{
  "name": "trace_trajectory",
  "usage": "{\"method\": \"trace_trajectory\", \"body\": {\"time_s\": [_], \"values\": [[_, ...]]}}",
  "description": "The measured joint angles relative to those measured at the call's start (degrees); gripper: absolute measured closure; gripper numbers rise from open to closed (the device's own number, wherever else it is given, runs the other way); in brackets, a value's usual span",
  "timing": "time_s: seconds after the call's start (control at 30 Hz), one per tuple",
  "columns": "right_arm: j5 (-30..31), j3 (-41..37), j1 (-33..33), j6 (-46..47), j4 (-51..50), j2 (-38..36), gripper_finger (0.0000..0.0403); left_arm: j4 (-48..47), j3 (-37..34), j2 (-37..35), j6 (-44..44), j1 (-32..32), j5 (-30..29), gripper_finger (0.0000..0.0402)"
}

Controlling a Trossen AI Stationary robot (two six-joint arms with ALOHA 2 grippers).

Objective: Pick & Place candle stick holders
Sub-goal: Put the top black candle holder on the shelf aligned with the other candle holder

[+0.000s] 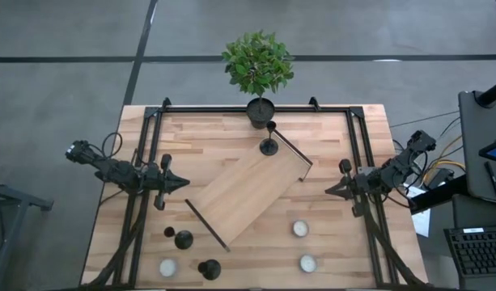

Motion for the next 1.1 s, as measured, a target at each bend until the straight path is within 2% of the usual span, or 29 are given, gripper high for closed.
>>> {"method": "trace_trajectory", "body": {"time_s": [0.37, 0.43, 0.57, 0.63, 0.8, 0.87, 1.1], "values": [[0.00, 0.02, 0.00, 0.01, 0.01, 0.29, 0.0394, 0.86, -0.09, 0.02, -0.29, 0.00, 0.00, 0.0392], [0.00, 0.02, 0.00, 0.01, 0.05, 0.25, 0.0394, 3.54, -0.48, 0.03, -4.13, 0.00, 0.00, 0.0392], [0.00, 0.02, 0.00, 0.00, 0.03, 0.27, 0.0394, 11.34, -0.40, -0.04, -17.91, 0.01, -0.07, 0.0392], [0.00, 0.02, 0.00, -0.01, 0.03, 0.27, 0.0394, 13.98, -0.36, -0.07, -21.09, 0.01, 0.02, 0.0392], [0.00, 0.02, 0.00, -0.01, 0.03, 0.27, 0.0394, 18.17, 0.57, 0.06, -24.70, -0.04, 6.88, 0.0392], [0.00, 0.02, 0.00, -0.01, 0.03, 0.27, 0.0394, 20.77, 0.74, 0.52, -24.15, -0.21, 11.37, 0.0392], [0.00, 0.02, -0.01, -0.04, 0.03, 0.28, 0.0394, 30.18, 3.11, 5.41, -22.35, -0.92, 19.05, 0.0392]]}}
